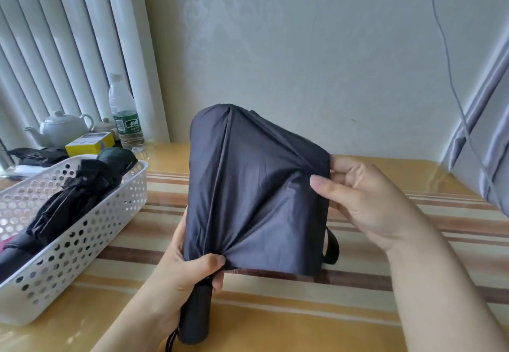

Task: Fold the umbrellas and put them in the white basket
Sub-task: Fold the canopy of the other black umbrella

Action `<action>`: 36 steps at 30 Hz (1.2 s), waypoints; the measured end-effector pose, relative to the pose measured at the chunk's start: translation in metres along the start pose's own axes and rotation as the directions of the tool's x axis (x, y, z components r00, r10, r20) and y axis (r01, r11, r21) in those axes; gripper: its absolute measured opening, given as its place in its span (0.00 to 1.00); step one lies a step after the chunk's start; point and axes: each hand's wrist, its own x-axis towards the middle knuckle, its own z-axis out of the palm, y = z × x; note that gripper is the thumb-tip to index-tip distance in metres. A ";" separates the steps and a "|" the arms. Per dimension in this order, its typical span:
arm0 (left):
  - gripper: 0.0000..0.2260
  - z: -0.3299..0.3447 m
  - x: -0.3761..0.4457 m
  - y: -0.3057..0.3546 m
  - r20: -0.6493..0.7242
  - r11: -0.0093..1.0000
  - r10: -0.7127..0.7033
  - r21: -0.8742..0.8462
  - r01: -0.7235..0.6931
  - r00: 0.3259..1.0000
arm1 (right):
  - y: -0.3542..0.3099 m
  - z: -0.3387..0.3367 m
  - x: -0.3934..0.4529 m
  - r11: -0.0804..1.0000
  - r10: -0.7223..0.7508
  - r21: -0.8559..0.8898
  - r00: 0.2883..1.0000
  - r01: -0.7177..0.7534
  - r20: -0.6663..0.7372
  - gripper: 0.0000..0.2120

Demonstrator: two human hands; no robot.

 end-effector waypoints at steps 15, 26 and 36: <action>0.48 0.009 -0.003 0.004 -0.023 0.995 0.089 0.045 -0.088 0.996 | -0.029 -0.006 -0.014 0.995 -0.009 0.098 1.000 0.006 0.024 0.07; 0.37 0.008 -0.004 0.006 0.000 1.000 0.015 -0.006 -0.015 1.000 | -0.025 -0.010 -0.006 0.899 0.094 0.437 0.959 0.034 -0.267 0.08; 0.25 0.007 -0.003 0.012 -0.105 0.993 -0.014 -0.119 0.001 0.994 | -0.005 0.038 0.003 0.954 0.027 -0.283 0.972 -0.095 -0.235 0.14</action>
